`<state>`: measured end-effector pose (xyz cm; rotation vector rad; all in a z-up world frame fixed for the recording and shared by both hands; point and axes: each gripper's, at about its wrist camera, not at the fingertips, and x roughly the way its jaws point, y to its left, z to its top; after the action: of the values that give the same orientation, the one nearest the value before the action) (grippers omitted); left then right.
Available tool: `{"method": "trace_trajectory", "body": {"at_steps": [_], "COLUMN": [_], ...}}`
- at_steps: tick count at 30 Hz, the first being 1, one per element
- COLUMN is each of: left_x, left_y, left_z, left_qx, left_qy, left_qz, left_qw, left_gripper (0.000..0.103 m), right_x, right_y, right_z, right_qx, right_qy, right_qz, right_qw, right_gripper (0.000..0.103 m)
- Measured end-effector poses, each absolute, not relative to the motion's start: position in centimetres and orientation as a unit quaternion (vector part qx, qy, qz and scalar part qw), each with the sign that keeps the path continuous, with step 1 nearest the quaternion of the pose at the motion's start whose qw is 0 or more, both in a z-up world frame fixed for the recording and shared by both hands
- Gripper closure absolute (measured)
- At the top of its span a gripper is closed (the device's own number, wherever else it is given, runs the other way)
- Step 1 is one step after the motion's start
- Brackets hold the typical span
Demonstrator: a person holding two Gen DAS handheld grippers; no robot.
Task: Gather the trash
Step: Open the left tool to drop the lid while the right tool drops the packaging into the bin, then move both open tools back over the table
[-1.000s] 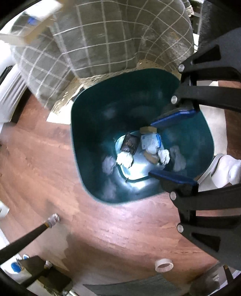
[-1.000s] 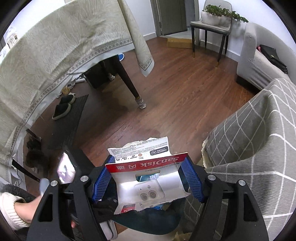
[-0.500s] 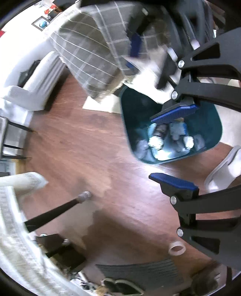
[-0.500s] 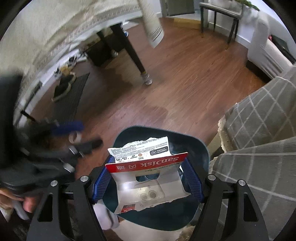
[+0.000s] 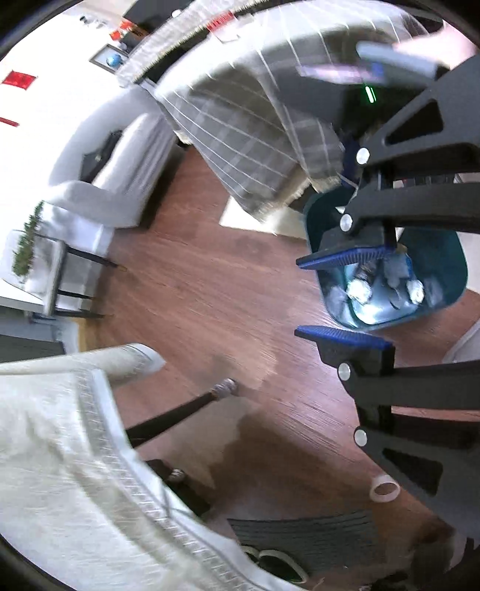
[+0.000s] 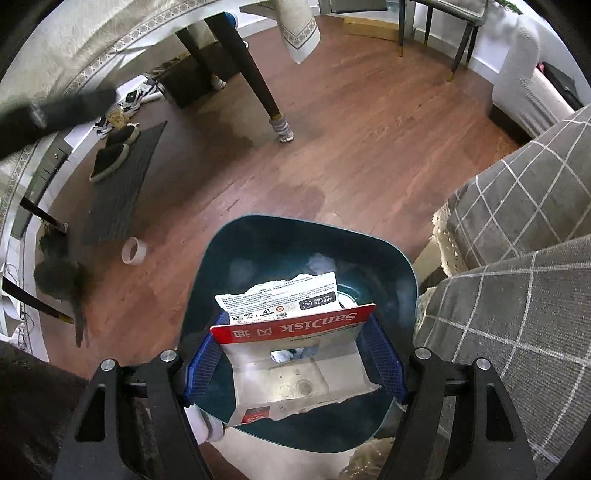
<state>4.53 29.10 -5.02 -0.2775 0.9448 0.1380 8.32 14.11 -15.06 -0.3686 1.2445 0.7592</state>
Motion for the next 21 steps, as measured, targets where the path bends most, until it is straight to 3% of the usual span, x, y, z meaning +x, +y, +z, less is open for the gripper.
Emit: {"method": "trace_trajectory", "body": {"at_steps": [9,13,21], "left_x": [4.3,4.4,4.4], "left_y": [28.2,27.9,26.2], "left_z": [0.8,2.3,5.4], "left_qx": [-0.151,-0.165,-0.148], "left_qy": [0.394,0.38,0.352], "left_qz": [0.058,0.054,0.043], "left_qw": [0.905,0.908,0.923], "left_gripper": [0.071,0.071,0.07], "right_x": [8.0,7.5,6.7], "right_y": [13.5,13.6,13.4], "right_z": [-17.6,-17.7,-11.3], "right_qx": [-0.2,-0.213,-0.18], "right_qy": [0.581,0.578,0.527], "right_qz": [0.329,0.332,0.376], "right_qw": [0.717,0.715,0.741], "right_gripper": [0.028,0.02,0.017]}}
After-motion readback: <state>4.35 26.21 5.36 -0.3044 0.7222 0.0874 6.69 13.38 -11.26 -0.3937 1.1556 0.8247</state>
